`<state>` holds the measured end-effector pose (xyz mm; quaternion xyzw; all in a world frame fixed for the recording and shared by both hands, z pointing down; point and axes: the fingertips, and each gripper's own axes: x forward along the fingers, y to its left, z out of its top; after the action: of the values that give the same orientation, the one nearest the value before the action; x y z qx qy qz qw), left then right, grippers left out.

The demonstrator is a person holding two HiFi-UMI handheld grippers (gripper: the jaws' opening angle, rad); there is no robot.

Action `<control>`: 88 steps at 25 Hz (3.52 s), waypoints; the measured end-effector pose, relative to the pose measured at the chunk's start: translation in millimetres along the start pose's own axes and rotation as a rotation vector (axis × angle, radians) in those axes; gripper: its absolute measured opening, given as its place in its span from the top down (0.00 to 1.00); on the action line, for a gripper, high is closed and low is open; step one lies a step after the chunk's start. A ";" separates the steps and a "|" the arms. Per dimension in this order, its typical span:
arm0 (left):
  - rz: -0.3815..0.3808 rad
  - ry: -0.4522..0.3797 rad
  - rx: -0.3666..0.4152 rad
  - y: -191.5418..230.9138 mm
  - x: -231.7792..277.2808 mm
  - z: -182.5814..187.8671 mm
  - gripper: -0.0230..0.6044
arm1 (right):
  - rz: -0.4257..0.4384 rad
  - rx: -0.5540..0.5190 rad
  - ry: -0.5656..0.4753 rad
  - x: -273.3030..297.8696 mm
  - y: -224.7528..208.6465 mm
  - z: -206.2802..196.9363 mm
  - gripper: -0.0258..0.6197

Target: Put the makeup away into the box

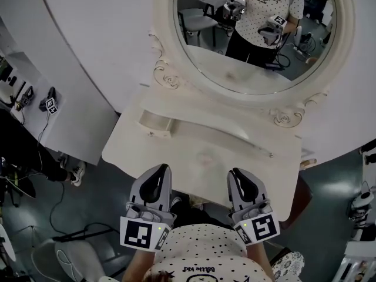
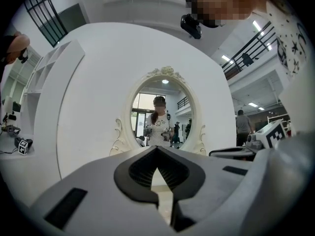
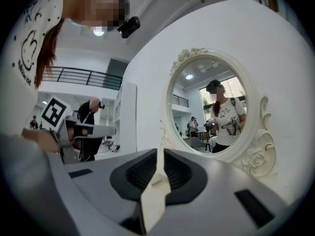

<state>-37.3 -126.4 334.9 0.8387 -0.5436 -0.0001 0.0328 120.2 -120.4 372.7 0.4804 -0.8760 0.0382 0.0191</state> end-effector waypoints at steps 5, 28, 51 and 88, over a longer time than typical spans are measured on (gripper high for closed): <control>0.026 0.008 -0.008 3.8 -4.3 -2.8 0.96 | 0.148 -0.197 0.219 28.8 -5.8 -58.1 0.69; -0.043 0.066 -0.026 54.3 39.8 -0.2 0.96 | 0.390 -0.361 0.859 123.5 -13.9 -282.2 0.64; -0.101 0.024 -0.041 106.8 50.2 13.4 0.96 | -0.197 0.030 -0.162 69.5 -48.8 47.0 0.73; -0.009 -0.038 -0.036 194.1 23.1 29.9 0.96 | 0.116 -0.204 -0.027 225.2 63.7 38.7 0.73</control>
<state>-205.9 -228.0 316.6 0.8402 -0.5403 -0.0261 0.0377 -54.5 -278.8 346.9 0.4247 -0.9019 -0.0567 0.0539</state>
